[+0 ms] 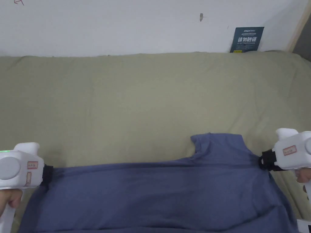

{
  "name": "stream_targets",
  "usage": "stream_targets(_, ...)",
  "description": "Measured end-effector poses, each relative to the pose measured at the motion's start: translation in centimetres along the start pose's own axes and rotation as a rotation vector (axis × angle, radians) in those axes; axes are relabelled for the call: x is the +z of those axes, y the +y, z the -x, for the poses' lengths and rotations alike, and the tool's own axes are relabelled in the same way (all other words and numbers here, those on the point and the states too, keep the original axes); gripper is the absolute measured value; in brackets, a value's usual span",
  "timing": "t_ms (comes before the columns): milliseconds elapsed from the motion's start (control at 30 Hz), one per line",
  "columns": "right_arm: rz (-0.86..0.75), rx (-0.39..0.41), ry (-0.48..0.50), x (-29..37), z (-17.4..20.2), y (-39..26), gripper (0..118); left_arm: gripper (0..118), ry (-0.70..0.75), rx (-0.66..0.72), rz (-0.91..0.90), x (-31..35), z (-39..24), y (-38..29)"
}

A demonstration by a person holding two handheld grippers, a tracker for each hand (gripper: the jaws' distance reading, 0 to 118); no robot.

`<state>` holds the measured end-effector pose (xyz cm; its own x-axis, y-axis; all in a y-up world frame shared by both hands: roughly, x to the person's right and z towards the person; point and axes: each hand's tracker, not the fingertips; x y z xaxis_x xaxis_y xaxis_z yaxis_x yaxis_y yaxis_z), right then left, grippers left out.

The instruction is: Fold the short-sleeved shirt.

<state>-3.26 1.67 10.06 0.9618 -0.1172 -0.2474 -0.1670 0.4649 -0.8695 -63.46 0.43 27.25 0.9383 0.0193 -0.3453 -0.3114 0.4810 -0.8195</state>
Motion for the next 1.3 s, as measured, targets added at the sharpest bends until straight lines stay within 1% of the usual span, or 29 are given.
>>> stream_targets(67,-0.016,0.028,-0.022,1.4,0.3,-0.5,6,2,-0.010,0.012,-0.010,1.0,0.3,-0.3)
stream_targets(100,-0.027,0.033,-0.018,2.1,0.7,-0.9,6,2,-0.014,0.016,-0.020,1.5,0.4,-0.5)
stream_targets(233,-0.092,0.021,0.027,5.7,0.8,-2.2,6,2,-0.031,0.017,-0.062,4.5,0.9,-1.7)
stream_targets(333,-0.125,0.031,0.043,8.4,1.1,-3.6,6,2,-0.039,0.016,-0.083,6.8,1.3,-3.0)
stream_targets(667,-0.217,0.025,0.095,16.5,0.4,-11.9,6,2,-0.074,0.033,-0.169,14.4,2.8,-10.0)
stream_targets(733,-0.235,0.011,0.104,17.6,0.2,-13.9,6,2,-0.083,0.039,-0.179,15.7,2.9,-11.6)
stream_targets(833,-0.245,0.000,0.115,18.8,-0.1,-16.9,6,2,-0.091,0.037,-0.192,17.3,3.0,-14.1)
stream_targets(967,-0.217,-0.001,0.116,18.9,-0.3,-20.4,6,2,-0.096,0.043,-0.187,17.9,3.4,-17.3)
stream_targets(1133,-0.175,-0.058,0.122,18.0,-1.1,-23.7,6,2,-0.106,0.086,-0.133,16.9,4.3,-21.0)
stream_targets(1300,-0.146,-0.098,0.119,17.2,-1.8,-25.5,6,2,-0.116,0.104,-0.089,15.6,4.8,-22.7)
